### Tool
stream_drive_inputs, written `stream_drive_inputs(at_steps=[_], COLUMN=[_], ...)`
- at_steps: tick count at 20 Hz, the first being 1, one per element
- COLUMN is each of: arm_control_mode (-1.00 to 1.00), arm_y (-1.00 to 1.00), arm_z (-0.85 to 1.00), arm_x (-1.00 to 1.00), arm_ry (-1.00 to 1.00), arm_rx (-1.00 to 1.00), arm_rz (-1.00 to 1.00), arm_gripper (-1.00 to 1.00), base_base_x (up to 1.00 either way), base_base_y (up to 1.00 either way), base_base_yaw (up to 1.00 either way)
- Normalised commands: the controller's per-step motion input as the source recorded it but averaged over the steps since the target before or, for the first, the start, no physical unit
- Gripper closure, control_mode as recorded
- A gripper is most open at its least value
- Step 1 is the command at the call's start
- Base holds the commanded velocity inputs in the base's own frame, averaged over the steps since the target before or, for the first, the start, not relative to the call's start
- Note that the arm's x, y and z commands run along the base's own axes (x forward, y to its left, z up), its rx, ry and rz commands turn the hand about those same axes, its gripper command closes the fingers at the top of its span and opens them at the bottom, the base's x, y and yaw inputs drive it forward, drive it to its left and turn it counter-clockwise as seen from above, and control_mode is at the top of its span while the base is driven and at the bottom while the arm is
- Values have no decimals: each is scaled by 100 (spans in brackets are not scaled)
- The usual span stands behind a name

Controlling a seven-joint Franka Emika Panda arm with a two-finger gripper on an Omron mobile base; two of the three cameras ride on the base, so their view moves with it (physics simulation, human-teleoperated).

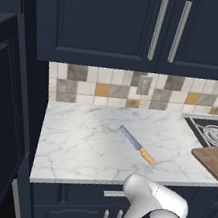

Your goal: Move the cutting board and knife to the sink. Then move spray from the cabinet to the counter.

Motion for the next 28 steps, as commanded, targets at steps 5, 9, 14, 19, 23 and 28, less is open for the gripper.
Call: stream_drive_inputs(at_steps=[5,9,14,19,23,28], arm_control_mode=[-100,-100,-100,100,100,100], arm_y=[2,1,0,0,0,0], arm_z=[31,2,0,0,0,0], arm_x=[-3,0,-3,0,0,0], arm_ry=[10,0,0,0,0,0], arm_rx=[-8,-2,0,0,0,0], arm_rz=[-7,-4,-2,0,0,0], arm_gripper=[100,100,100,100,100,100], base_base_x=[0,0,0,-31,-29,-11], base_base_y=[0,0,0,0,0,-21], base_base_yaw=[0,0,0,-16,-30,-45])
